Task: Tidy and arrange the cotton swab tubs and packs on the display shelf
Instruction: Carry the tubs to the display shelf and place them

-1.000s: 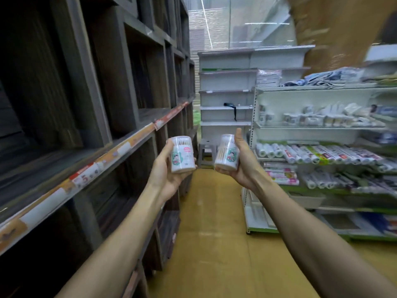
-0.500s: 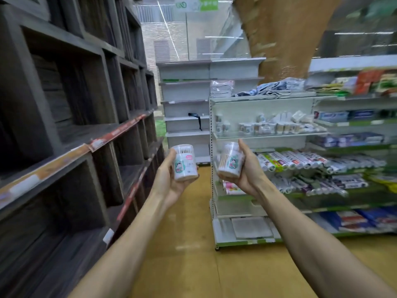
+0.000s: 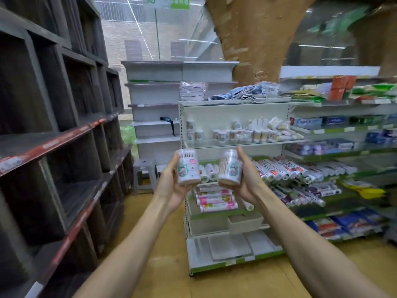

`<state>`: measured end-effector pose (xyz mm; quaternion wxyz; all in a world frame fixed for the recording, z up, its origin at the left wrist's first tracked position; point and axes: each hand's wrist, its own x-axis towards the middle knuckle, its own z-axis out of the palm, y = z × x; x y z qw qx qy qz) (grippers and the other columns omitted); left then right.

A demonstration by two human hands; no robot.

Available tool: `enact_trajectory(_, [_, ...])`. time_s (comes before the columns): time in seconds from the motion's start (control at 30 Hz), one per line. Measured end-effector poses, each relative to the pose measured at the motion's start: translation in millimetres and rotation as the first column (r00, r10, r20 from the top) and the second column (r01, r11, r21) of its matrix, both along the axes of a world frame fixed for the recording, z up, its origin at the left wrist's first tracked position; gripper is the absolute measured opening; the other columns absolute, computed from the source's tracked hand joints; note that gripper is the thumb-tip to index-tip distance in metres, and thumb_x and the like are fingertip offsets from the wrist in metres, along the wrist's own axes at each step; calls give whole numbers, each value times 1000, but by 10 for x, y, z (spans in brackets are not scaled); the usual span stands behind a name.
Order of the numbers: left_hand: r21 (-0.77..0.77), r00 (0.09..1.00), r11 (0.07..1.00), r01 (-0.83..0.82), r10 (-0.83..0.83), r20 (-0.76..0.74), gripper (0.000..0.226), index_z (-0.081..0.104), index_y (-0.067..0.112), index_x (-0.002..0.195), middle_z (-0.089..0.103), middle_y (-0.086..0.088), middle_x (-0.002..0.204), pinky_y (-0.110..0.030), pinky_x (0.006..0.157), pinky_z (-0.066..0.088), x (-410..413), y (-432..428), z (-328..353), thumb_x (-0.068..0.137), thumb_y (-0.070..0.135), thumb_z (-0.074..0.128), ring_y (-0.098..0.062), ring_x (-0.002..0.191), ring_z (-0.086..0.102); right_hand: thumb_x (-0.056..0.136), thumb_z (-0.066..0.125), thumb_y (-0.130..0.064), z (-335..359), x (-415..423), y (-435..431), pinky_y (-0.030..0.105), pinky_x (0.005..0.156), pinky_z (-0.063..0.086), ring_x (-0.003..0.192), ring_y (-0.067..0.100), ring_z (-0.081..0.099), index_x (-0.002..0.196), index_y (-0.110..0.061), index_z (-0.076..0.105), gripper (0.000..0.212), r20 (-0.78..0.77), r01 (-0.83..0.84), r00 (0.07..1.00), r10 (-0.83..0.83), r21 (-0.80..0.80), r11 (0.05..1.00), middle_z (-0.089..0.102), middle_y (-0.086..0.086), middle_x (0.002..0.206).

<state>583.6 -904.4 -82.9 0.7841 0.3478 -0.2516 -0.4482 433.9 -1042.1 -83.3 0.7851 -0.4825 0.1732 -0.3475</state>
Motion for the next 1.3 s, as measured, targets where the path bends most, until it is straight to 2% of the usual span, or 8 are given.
enact_trajectory(0.17, [-2,997,998,64,-64,-33,66,55,4,136,68,-15,98,-40,74,57,346,-858,-3,85,44,63,-27,84,67,78,59,-64,93,294,-735,39,63,58,71,23,67,137,-5,49,84,-6,79,997,-79,-11,997,61,11,89])
enact_trajectory(0.37, [3,993,994,112,-112,-37,64,54,6,137,64,-14,103,-37,67,60,682,-1841,25,86,43,62,-26,89,62,79,59,-65,72,543,-1608,38,64,57,72,20,62,132,-9,55,77,20,105,994,-105,-8,994,58,7,86])
enact_trajectory(0.5, [25,992,991,128,-127,-17,58,56,6,136,63,-15,108,-39,78,58,847,-2441,-17,92,44,58,-28,98,60,85,58,-60,9,678,-2215,38,66,56,69,18,60,133,-8,53,71,35,118,992,-119,38,992,58,5,81])
enact_trajectory(0.63, [37,996,996,84,-83,-5,58,59,6,131,66,-15,104,-42,81,57,977,-3045,-87,87,44,61,-30,96,62,81,57,-61,-34,853,-2841,40,72,54,71,18,60,131,-8,54,72,33,90,995,-90,19,996,59,6,82])
enact_trajectory(0.8, [25,1000,1000,14,-13,-19,55,63,6,124,69,-14,93,-45,85,52,1130,-3758,-119,83,43,64,-30,88,64,76,62,-65,-28,1189,-3645,40,64,56,69,20,64,141,-11,46,85,7,30,1000,-30,18,999,63,7,86])
enact_trajectory(1.03, [35,994,994,-105,106,-22,57,59,7,132,67,-15,96,-46,87,53,1465,-4384,-133,91,46,59,-31,86,64,71,64,-68,-36,1720,-4463,34,58,56,68,18,65,142,-10,46,94,-38,-83,996,85,51,995,62,8,92])
enact_trajectory(1.17, [56,986,985,-164,166,-24,61,53,7,139,66,-14,98,-41,73,57,1719,-4607,-137,92,46,56,-31,84,64,84,55,-64,-81,2055,-4761,36,59,56,68,18,62,129,-15,56,67,-29,-138,990,139,40,990,60,6,87])
enact_trajectory(1.3, [62,983,982,-180,181,-18,58,53,8,139,66,-13,99,-40,76,54,2026,-4811,-195,94,45,53,-30,85,65,92,49,-63,-158,2432,-4971,37,62,56,65,17,63,123,-16,56,58,-57,-178,982,180,36,983,60,4,80])
